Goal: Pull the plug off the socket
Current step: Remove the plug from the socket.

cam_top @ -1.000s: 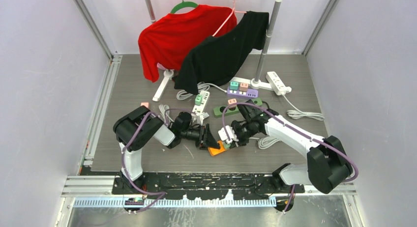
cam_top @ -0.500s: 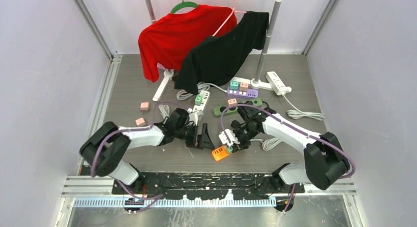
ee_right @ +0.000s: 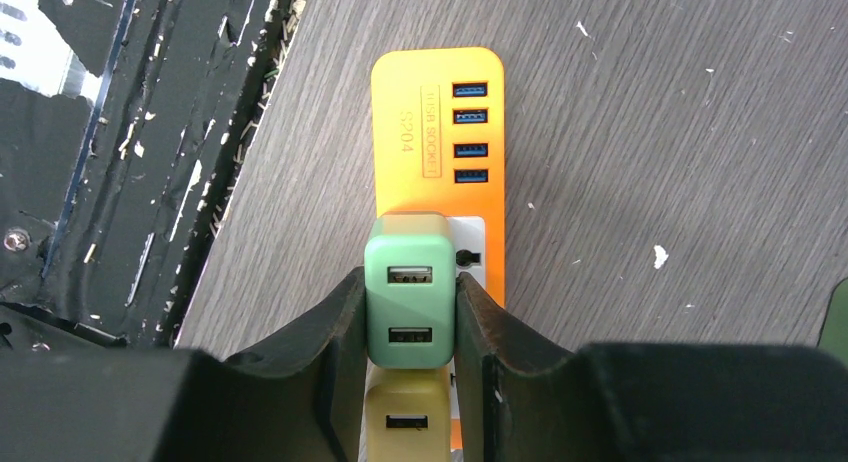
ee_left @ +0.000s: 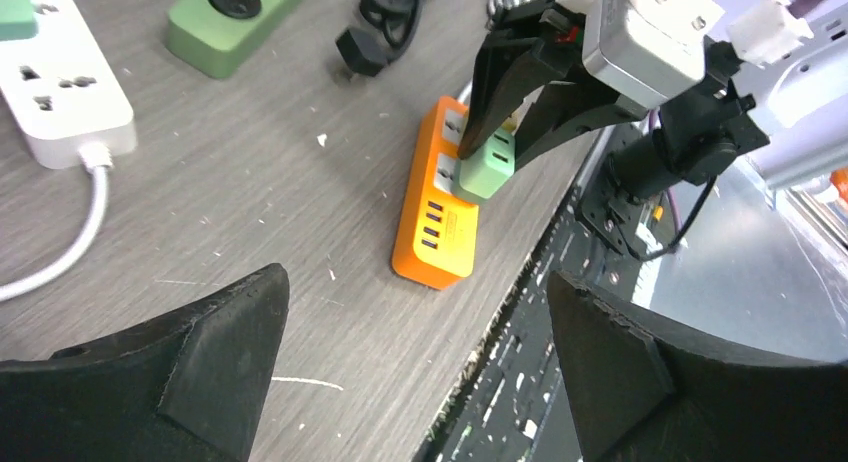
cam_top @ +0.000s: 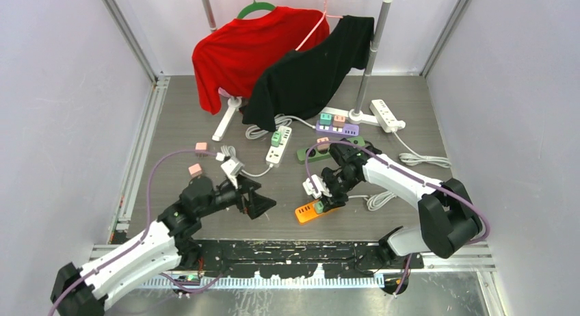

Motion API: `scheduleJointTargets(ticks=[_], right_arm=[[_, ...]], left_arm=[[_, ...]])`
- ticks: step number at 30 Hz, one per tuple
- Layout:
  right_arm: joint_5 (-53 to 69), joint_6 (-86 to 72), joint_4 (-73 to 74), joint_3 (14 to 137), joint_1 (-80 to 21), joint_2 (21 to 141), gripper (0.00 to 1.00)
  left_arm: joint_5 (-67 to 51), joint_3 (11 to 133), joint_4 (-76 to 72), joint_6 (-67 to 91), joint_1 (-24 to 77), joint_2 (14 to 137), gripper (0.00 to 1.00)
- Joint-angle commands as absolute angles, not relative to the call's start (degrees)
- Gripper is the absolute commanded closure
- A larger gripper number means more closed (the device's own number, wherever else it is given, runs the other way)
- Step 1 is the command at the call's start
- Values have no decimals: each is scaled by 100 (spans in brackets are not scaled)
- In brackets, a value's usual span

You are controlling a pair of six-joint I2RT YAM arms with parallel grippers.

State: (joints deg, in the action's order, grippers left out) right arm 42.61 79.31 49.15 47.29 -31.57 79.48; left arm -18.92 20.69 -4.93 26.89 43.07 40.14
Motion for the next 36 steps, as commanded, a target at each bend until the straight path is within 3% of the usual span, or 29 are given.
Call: scheduleJointTargets(ticks=[1, 4, 9, 16, 20, 21, 23, 36], right_arm=[[4446, 7785, 4993, 4907, -3124, 7957, 82], [4417, 7789, 4966, 4896, -3129, 7967, 77], [4427, 7787, 4995, 4910, -3122, 7989, 65], [4613, 7847, 5101, 4938, -2995, 7965, 53], [4681, 7871, 5128, 4942, -2979, 7972, 48], [4703, 7885, 5143, 4942, -2978, 7972, 47], [4742, 7916, 5166, 4948, -2971, 7959, 44], [4996, 7980, 5235, 4953, -2879, 7832, 39]], left_arm=[[-1257, 1195, -1608, 2728, 4323, 2901, 0], [-1480, 829, -1868, 2696, 4319, 2501, 1], [-1776, 805, -2010, 1859, 4679, 2853, 12], [234, 573, -3038, -98, 6689, 3757, 11], [705, 660, -3841, -674, 7149, 4885, 10], [718, 701, -4070, -710, 7180, 5203, 4], [748, 725, -4714, -765, 7192, 5876, 3], [435, 1452, -8162, -404, 7216, 9774, 8]])
